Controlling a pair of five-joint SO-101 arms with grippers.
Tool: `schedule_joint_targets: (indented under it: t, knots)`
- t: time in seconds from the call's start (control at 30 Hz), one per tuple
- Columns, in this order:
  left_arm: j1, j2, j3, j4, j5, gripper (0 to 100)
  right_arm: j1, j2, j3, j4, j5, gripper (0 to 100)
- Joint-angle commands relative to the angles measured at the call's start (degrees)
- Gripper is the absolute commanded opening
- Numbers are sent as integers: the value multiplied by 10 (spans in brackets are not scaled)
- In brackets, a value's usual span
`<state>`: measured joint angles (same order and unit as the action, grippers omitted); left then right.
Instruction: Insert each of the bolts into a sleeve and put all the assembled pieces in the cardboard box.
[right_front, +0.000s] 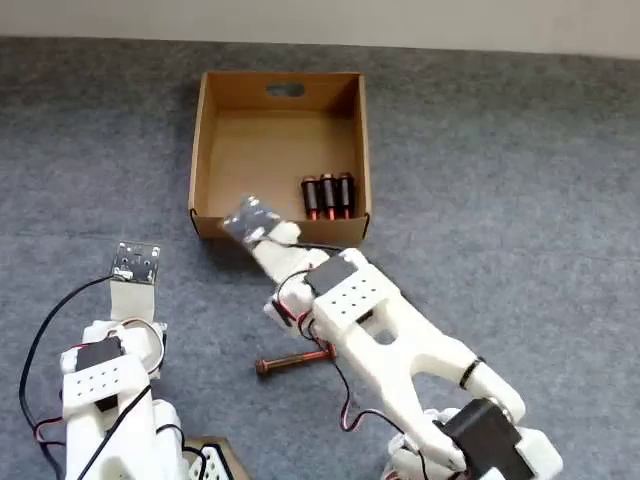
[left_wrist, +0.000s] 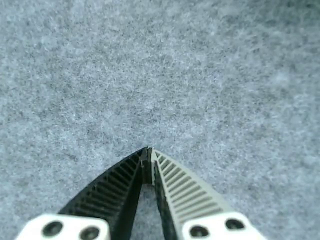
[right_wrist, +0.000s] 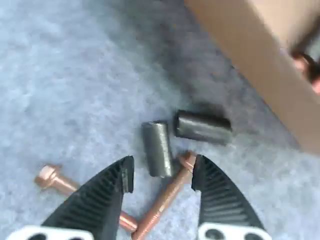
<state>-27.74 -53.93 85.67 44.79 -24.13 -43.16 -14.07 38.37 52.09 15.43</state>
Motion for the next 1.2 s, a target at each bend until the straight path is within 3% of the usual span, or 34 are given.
schedule_joint_targets:
  t: [0.0,0.4,0.47,0.57,0.77,1.0,1.17]
  knots:
    - [1,-3,-2,-7,-3,8,-17,28,-6,0,27,181]
    - [-1,-3,-1,-7,-3,8,34,167,-39,-58,32,179]
    - [-1,-3,-1,-7,-3,8,33,167,-39,-59,28,141]
    - [-1,-3,-1,-7,-3,8,37,166,-51,-58,27,2]
    - [-1,-3,-1,-7,-3,8,61,67,-31,-16,-61,5]
    - [-1,-3,-1,-7,-3,8,225,-168,28,67,-86,5]
    - [-1,-3,-1,-7,-3,8,347,-198,134,65,-84,5]
